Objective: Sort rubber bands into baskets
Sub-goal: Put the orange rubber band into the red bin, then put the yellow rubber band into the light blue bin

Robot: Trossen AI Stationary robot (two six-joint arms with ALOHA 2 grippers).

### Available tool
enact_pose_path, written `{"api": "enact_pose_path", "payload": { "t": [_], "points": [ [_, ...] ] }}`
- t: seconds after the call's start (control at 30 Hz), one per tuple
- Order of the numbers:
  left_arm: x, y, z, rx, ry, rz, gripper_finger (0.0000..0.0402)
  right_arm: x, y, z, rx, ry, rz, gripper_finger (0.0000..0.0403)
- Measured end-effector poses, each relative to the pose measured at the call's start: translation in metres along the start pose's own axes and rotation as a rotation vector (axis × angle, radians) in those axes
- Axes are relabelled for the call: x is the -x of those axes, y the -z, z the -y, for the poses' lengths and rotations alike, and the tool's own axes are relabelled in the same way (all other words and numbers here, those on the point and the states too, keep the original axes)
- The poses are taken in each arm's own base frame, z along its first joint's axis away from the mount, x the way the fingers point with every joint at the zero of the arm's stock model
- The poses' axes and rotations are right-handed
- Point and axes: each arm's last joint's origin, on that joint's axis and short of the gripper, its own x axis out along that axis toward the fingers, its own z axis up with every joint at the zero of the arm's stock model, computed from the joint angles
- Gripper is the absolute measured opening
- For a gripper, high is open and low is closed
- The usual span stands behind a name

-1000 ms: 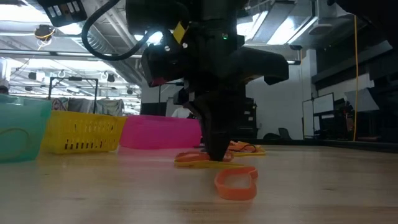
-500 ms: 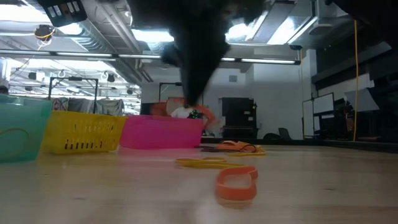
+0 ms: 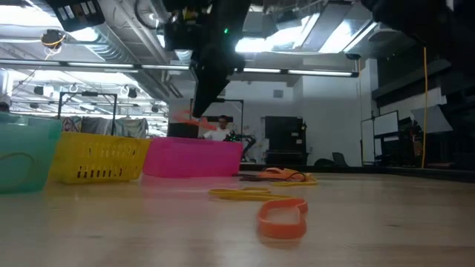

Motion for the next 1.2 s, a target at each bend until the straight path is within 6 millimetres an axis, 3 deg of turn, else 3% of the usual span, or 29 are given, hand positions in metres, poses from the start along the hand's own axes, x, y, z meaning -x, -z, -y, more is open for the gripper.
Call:
{"api": "enact_pose_path", "payload": {
  "t": [0.23,0.43,0.67,0.87,0.97,1.2],
  "points": [
    [0.000,-0.002,-0.001,0.028,-0.045,0.055,0.0143,-0.006,0.016,0.058,-0.060,0.064,0.057,0.0002],
    [0.001,-0.008,0.001,0.027,-0.063,0.148,0.0143,-0.013,0.029,0.088,-0.109,0.082,0.080,0.0014],
    [0.000,-0.015,0.005,0.038,-0.070,0.255,0.0143,-0.014,0.034,0.096,-0.126,0.032,0.104,0.0093],
    [-0.016,-0.021,0.008,0.003,-0.094,0.292,0.0143,-0.010,0.038,0.094,-0.138,0.018,0.061,0.0151],
    [-0.031,-0.024,0.010,-0.062,-0.107,0.287,0.0143,0.009,0.043,0.091,-0.161,0.001,0.029,0.0158],
    [-0.075,-0.031,0.011,-0.191,-0.141,0.276,0.0143,0.077,0.058,0.086,-0.332,-0.006,0.022,0.0156]
  ]
}}
